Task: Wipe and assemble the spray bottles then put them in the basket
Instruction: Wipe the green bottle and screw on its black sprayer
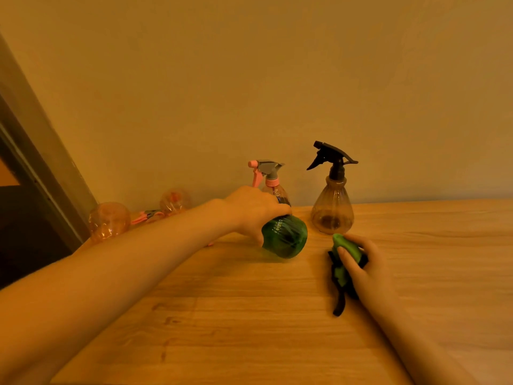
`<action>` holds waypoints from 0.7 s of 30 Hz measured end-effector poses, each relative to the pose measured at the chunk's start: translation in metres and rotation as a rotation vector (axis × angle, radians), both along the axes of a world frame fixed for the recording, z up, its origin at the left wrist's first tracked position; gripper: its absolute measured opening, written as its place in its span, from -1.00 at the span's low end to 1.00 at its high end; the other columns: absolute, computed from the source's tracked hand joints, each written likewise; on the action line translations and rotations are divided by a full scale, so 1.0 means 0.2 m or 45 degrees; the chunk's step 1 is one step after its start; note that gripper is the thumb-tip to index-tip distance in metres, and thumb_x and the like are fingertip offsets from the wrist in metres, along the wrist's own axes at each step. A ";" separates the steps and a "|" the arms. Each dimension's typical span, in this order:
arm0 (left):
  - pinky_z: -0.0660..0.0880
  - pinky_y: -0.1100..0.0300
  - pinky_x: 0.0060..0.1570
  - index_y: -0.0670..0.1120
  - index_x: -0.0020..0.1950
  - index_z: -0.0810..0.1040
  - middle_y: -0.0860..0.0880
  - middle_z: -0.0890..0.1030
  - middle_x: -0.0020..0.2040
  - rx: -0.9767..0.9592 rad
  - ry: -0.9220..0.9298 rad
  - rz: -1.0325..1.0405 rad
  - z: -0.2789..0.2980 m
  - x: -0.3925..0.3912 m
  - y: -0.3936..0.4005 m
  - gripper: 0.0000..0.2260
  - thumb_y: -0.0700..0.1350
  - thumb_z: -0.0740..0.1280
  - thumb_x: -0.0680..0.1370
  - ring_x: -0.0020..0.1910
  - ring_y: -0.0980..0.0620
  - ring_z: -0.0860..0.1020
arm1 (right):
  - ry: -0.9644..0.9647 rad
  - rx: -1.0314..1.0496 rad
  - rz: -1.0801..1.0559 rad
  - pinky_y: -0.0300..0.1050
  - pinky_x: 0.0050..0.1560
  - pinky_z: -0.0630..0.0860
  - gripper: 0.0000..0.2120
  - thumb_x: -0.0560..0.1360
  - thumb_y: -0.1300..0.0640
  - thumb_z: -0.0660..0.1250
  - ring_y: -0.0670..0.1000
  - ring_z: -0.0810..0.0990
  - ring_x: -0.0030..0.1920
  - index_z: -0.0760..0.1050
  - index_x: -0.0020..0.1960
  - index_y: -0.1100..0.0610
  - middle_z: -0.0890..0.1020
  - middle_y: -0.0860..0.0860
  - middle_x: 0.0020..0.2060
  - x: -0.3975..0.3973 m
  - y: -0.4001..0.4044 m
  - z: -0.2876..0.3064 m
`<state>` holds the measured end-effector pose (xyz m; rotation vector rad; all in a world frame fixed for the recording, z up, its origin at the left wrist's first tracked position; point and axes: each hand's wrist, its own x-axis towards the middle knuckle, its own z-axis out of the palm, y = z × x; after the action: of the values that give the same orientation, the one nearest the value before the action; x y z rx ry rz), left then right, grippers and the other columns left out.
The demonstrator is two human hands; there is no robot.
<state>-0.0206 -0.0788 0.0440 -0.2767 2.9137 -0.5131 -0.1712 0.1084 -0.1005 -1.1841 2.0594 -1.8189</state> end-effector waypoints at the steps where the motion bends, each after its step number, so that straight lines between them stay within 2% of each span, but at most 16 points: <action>1: 0.52 0.08 -0.15 0.10 0.37 0.30 0.03 0.52 0.16 -0.012 -0.021 -0.018 0.01 -0.02 0.00 -0.33 0.13 0.49 0.33 0.10 -0.01 0.50 | -0.024 -0.003 -0.008 0.02 0.09 0.52 -0.74 0.50 0.16 0.36 -0.06 0.56 0.06 0.50 0.18 0.04 0.59 -0.07 0.03 -0.01 0.00 0.00; 4: 0.47 0.12 -0.16 0.07 0.33 0.36 0.03 0.52 0.16 0.021 -0.034 -0.058 0.03 -0.07 -0.02 -0.36 0.10 0.51 0.31 0.11 0.01 0.49 | -0.078 0.003 -0.018 0.06 0.08 0.53 -0.76 0.50 0.15 0.36 -0.08 0.57 0.03 0.51 0.16 0.01 0.59 -0.12 0.01 -0.02 0.01 -0.01; 9: 0.50 0.02 0.08 0.04 0.28 0.46 0.05 0.53 0.16 0.308 0.034 -0.016 0.10 -0.09 -0.06 -0.47 -0.06 0.52 0.35 0.12 0.05 0.47 | -0.102 -0.001 -0.005 0.03 0.06 0.54 -0.77 0.49 0.17 0.37 -0.11 0.57 0.00 0.51 0.13 0.00 0.60 -0.12 -0.02 -0.02 0.01 -0.01; 11: 0.47 0.12 0.08 0.02 0.26 0.49 0.09 0.53 0.11 0.425 0.117 0.017 0.13 -0.10 -0.05 -0.54 -0.11 0.50 0.38 0.09 0.10 0.47 | -0.103 0.011 0.010 0.03 0.07 0.54 -0.77 0.49 0.16 0.38 -0.11 0.58 0.01 0.52 0.14 0.01 0.60 -0.10 -0.01 -0.02 0.01 -0.01; 15: 0.36 0.43 -0.12 0.00 0.25 0.52 0.12 0.53 0.04 0.583 0.250 0.042 0.15 -0.12 -0.02 -0.61 -0.14 0.46 0.43 0.03 0.15 0.48 | -0.062 0.011 0.054 -0.05 0.06 0.53 -0.76 0.49 0.15 0.38 -0.17 0.56 0.02 0.49 0.12 -0.07 0.59 -0.15 0.00 0.00 0.02 0.00; 18: 0.39 0.37 0.02 0.01 0.29 0.49 0.10 0.53 0.14 0.712 0.310 0.084 0.12 -0.13 -0.01 -0.58 -0.10 0.45 0.45 0.08 0.17 0.46 | -0.025 -0.023 0.090 -0.13 0.09 0.50 -0.70 0.48 0.18 0.39 -0.19 0.54 0.06 0.47 0.12 -0.14 0.57 -0.16 0.04 0.01 0.04 0.02; 21: 0.38 0.27 0.18 0.02 0.34 0.45 0.08 0.51 0.24 0.735 0.368 0.079 0.09 -0.12 0.00 -0.55 -0.11 0.44 0.47 0.18 0.17 0.43 | 0.045 -0.025 0.115 -0.20 0.10 0.46 -0.63 0.47 0.19 0.40 -0.21 0.51 0.09 0.43 0.12 -0.21 0.56 -0.17 0.06 0.01 0.05 0.02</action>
<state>-0.0442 -0.0795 0.0627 -0.3776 3.1452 0.4148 -0.1683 0.1175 -0.0957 -1.3011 1.9759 -1.7940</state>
